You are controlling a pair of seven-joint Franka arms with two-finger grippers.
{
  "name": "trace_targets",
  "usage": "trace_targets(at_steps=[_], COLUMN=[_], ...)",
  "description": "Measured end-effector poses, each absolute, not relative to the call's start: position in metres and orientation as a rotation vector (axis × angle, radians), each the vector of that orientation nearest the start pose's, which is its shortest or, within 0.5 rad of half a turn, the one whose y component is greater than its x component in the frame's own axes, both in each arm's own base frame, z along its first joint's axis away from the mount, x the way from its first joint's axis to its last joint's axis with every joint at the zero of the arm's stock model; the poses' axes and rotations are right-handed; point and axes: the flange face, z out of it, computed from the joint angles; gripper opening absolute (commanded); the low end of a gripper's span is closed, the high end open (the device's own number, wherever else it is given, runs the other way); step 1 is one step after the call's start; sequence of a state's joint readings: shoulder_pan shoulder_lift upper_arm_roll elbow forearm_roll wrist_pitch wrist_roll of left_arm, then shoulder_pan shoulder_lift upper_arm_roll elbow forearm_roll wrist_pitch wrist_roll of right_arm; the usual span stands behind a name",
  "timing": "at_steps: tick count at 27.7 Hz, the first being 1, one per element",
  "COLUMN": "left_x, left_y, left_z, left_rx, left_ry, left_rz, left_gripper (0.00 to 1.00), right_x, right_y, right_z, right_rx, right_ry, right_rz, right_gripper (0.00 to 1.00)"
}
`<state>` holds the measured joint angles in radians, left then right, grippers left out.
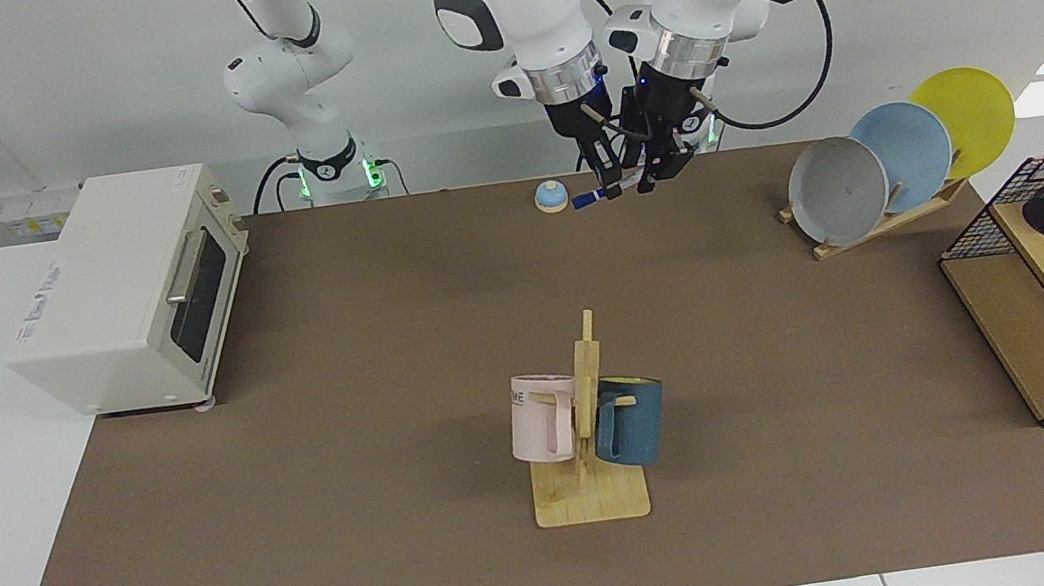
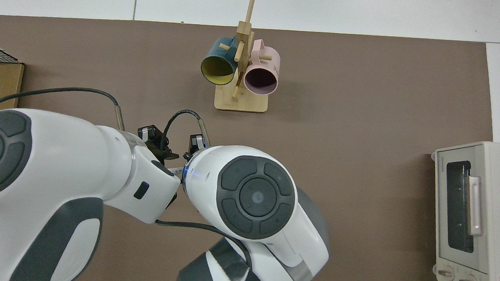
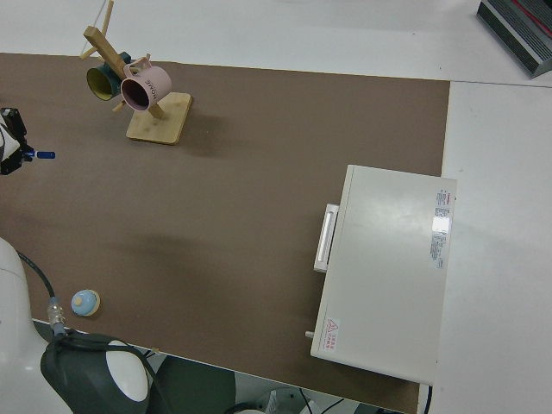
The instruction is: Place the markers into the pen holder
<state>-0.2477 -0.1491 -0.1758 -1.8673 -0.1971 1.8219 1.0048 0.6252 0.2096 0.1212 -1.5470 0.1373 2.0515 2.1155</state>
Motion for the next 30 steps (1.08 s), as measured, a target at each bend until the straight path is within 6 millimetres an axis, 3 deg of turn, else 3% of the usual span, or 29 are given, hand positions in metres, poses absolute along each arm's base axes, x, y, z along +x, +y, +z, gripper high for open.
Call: trace_targets(at_steps=[5, 15, 22, 24, 26, 28, 29, 30], left_x=[0.4702, 0.4698, 0.4689, 0.4689, 0.4689, 0.4689, 0.4688, 0.4688], left_y=[-0.2368, -0.2366, -0.2371, -0.2371, -0.2371, -0.2372, -0.2373, -0.2370], left_z=[0.5851, 0.5842, 0.5838, 0.5838, 0.5838, 0.5840, 0.5841, 0.5839], left_rx=[-2.507, -2.507, -2.500, -2.500, -2.500, -2.500, -2.500, -2.499], left_ry=[2.091, 2.092, 2.102, 2.102, 2.102, 2.102, 2.102, 2.100], left_rz=[-0.236, -0.229, -0.221, -0.221, -0.221, -0.221, -0.221, -0.219], left_gripper=[0.42, 0.01, 0.00, 0.00, 0.00, 0.00, 0.00, 0.00], right_x=[0.4816, 0.4815, 0.4808, 0.4808, 0.4808, 0.4809, 0.4813, 0.4818], right_y=[0.4428, 0.4427, 0.4429, 0.4430, 0.4429, 0.4427, 0.4423, 0.4414], right_z=[0.5616, 0.5628, 0.5625, 0.5625, 0.5625, 0.5627, 0.5628, 0.5634], right_rx=[-2.135, -2.134, -2.145, -2.145, -2.145, -2.145, -2.144, -2.142], right_ry=[1.842, 1.840, 1.832, 1.832, 1.832, 1.832, 1.833, 1.834], right_rz=[0.159, 0.159, 0.160, 0.160, 0.160, 0.160, 0.160, 0.159], right_gripper=[0.00, 0.00, 0.01, 0.12, 0.33, 0.39, 0.53, 0.79])
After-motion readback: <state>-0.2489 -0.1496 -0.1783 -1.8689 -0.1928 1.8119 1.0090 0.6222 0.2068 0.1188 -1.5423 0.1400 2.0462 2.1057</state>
